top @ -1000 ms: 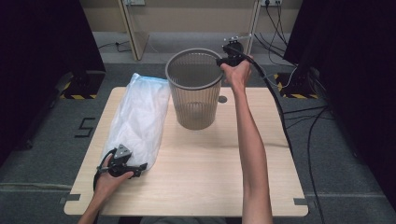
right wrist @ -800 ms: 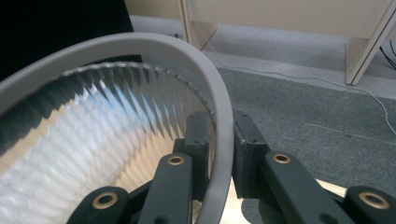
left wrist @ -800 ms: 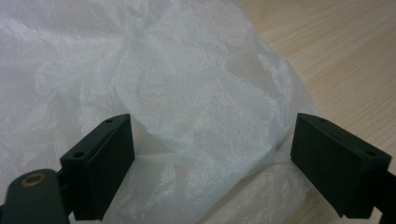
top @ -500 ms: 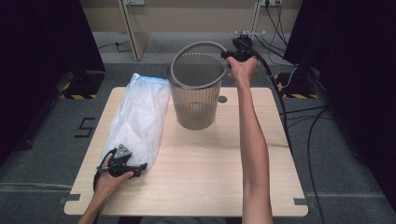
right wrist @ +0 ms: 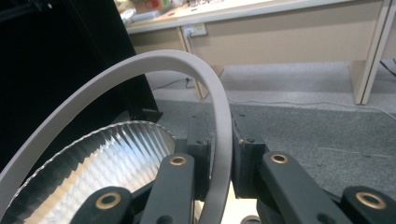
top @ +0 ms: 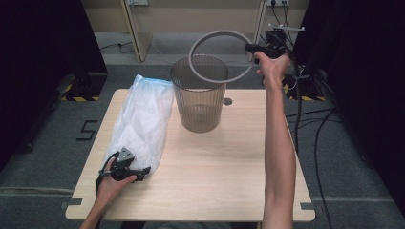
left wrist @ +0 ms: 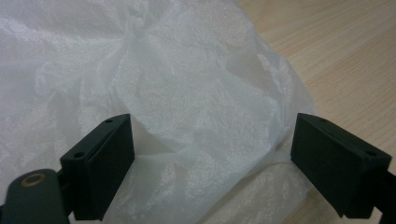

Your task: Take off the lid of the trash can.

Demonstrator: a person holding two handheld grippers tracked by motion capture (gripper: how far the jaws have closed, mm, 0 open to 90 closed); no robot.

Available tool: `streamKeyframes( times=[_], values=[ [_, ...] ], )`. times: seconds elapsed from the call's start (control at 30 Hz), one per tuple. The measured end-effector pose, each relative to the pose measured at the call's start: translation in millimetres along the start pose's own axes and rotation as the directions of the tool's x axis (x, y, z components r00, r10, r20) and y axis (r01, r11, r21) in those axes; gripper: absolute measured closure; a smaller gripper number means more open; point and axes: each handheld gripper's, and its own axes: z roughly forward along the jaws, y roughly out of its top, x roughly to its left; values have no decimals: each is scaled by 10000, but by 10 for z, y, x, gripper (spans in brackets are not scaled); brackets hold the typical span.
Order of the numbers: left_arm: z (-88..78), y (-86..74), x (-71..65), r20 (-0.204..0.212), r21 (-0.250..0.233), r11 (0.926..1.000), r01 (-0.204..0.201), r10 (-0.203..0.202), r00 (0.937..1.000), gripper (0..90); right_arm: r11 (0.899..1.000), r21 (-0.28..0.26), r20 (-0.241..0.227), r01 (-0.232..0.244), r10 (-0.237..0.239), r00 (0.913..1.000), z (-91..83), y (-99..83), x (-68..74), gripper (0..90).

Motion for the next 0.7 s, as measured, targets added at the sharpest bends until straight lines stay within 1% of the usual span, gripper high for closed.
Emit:
streamKeyframes(
  times=[0.07,0.1,0.17,0.23,0.27,0.3,0.37,0.43,0.47,0.5,0.53,0.57,0.63,0.67,0.7],
  values=[
    [0,0,0,0,-2,10000,1,-1,10000,123,10000,-68,87,-32,33,10000,-107,5,-83,804],
    [0,0,0,0,-2,10000,1,-1,10000,123,10000,-68,87,-32,33,10000,-107,5,-83,804],
    [0,0,0,-1,-1,10000,-1,1,10000,123,9999,-136,168,-77,79,9998,-208,-6,-189,803],
    [0,0,0,-1,0,10000,0,0,10000,123,9994,-236,240,-234,240,9994,-306,-36,-301,804],
    [0,0,0,-2,-1,10000,-2,2,10000,123,9988,-277,268,-398,406,9988,-394,-78,-419,803],
    [0,0,0,-2,-1,10000,-2,2,10000,123,9988,-277,268,-398,406,9988,-394,-78,-419,803],
    [0,0,0,-1,-3,10000,0,0,10000,123,9979,-374,331,-528,540,9980,-477,-130,-544,804],
    [-1,1,0,1,17,10000,-5,5,10000,123,9957,-454,283,-803,816,9963,-568,-199,-672,804],
    [-2,1,0,2,18,10000,-3,3,10000,123,9960,-449,303,-770,784,9965,-598,-222,-716,804],
    [-2,1,0,1,20,10000,-5,5,10000,123,9955,-440,368,-836,852,9957,-638,-253,-762,803],
    [-2,1,0,2,20,10000,-5,5,10000,123,9952,-437,495,-871,893,9948,-714,-320,-870,804],
    [-2,1,0,2,18,10000,-5,5,10000,123,9952,-437,495,-871,893,9948,-714,-320,-870,804],
    [-2,1,0,4,25,10000,2,-2,10000,123,9944,-419,610,-973,997,9931,-791,-408,-984,803],
    [-2,1,0,4,22,10000,1,-1,10000,123,9951,-307,789,-944,966,9922,-836,-482,-1066,804],
    [-2,1,0,4,22,10000,1,-1,10000,123,9951,-307,789,-944,966,9922,-836,-482,-1066,804]
  ],
)
